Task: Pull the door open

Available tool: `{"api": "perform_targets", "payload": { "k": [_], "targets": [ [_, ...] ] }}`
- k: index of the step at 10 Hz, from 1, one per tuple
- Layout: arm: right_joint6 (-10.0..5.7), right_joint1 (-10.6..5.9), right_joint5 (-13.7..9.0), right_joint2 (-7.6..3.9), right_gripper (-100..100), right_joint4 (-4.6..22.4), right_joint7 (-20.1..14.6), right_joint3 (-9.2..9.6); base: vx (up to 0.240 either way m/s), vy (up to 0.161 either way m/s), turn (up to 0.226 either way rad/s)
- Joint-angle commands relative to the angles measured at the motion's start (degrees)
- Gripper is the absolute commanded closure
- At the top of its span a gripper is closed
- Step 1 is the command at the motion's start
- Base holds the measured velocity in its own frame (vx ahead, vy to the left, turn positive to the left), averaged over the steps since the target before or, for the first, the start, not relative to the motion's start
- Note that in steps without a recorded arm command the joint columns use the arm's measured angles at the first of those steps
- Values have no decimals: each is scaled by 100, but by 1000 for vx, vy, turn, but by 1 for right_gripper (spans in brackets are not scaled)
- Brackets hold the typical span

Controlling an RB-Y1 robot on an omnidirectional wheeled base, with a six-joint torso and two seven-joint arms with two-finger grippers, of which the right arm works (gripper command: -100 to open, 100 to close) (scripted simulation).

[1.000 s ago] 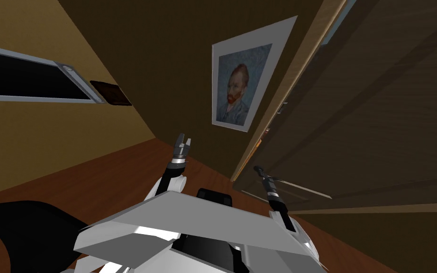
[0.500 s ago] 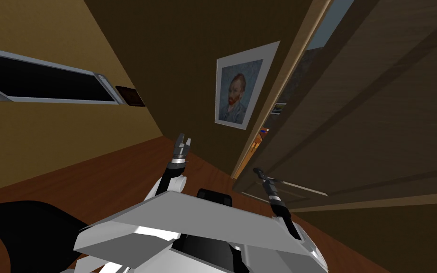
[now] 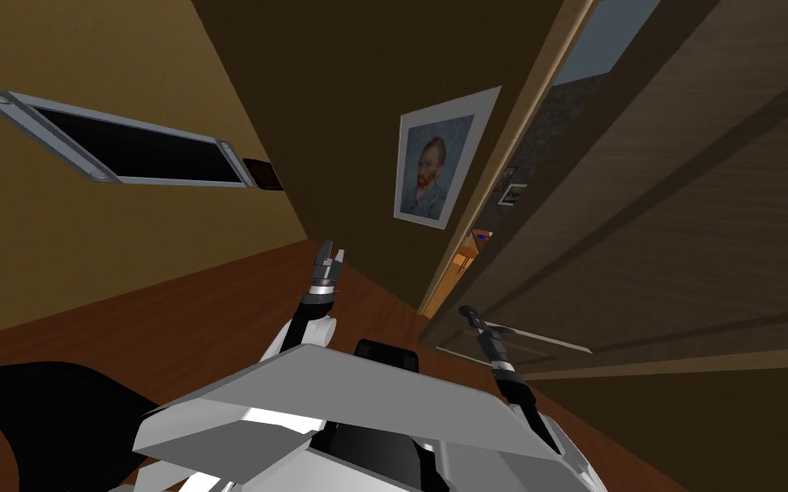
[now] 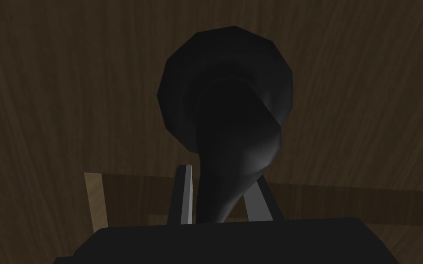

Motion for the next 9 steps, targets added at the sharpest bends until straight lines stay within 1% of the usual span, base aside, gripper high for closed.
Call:
{"api": "perform_targets", "payload": {
  "k": [1, 2, 3, 4, 6, 7, 8, 9],
  "targets": [
    [-181, 84, 24, -67, 100, 36, -76, 53, -224, -81, 133],
    [-291, 141, 36, -123, 100, 53, -132, 83, -237, -79, 161],
    [-210, 84, 30, -92, 100, 79, -103, 74, -108, -32, 34],
    [-352, 144, 46, -135, 100, 141, -163, 109, -148, -55, 170],
    [-506, 196, 58, -193, 100, 201, -214, 131, -227, -83, 176],
    [-636, 240, 67, -241, 100, 252, -257, 149, -232, -60, 252],
    [-680, 254, 70, -258, 100, 269, -272, 155, -226, -74, 133],
    [-805, 296, 80, -305, 100, 317, -313, 172, -245, -94, 197]
  ]
}}
